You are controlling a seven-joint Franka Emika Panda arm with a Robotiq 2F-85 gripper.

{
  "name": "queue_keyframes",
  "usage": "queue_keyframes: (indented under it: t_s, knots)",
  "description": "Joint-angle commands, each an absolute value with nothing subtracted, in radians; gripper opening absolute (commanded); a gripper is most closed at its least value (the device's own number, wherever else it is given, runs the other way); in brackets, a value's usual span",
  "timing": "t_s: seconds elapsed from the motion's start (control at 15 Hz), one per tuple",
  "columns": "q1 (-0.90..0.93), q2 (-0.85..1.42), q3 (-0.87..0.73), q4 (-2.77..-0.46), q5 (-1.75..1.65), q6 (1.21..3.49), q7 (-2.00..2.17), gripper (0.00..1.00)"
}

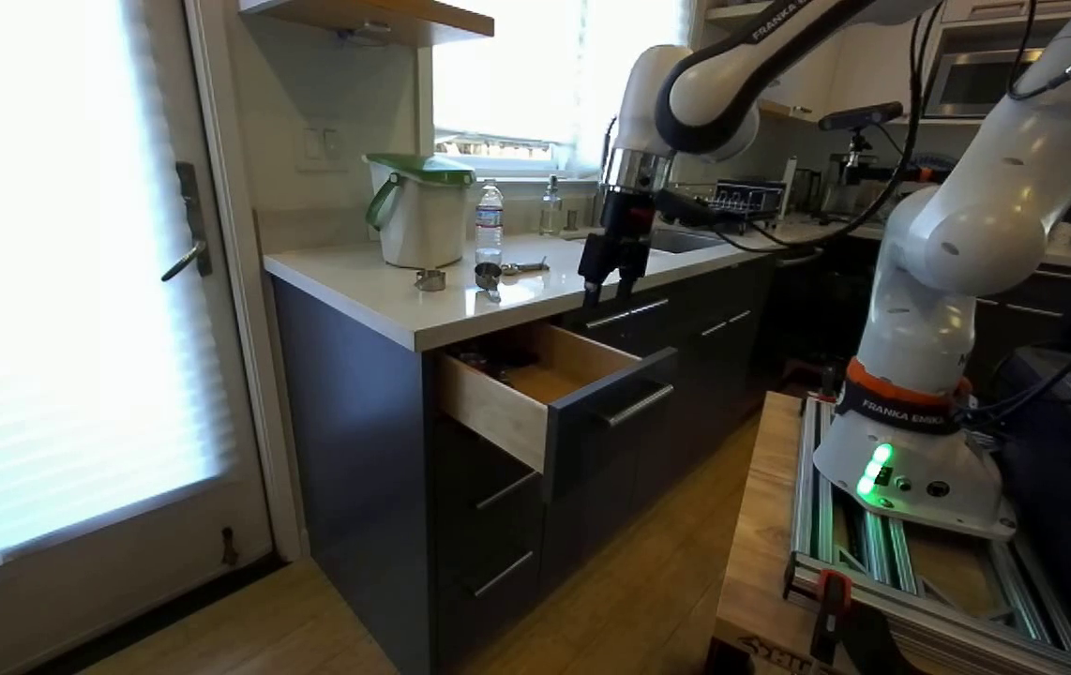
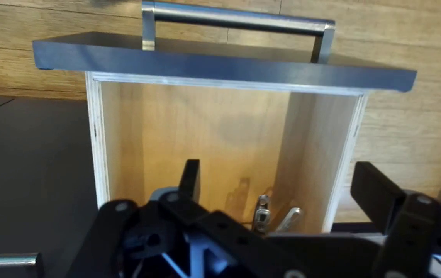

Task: Pull the open drawer until it is fully open, pick up the black object from the open and put it on the kitchen counter

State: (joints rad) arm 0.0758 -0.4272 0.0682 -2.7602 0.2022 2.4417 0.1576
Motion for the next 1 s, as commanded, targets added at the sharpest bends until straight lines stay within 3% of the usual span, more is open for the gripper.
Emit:
queue_keyframes:
  t_s: [0.0, 0.47, 0.93]
  knots:
    - [0.023, -0.319, 0.091, -2.76, 0.158, 2.584, 0.244, 1.0]
    - [-0.039, -0.219, 0.149, -2.759, -0.097, 2.576, 0.369, 1.0]
    - [-0.013, -0.205, 0.129, -2.755, -0.065, 2.585, 0.331, 1.0]
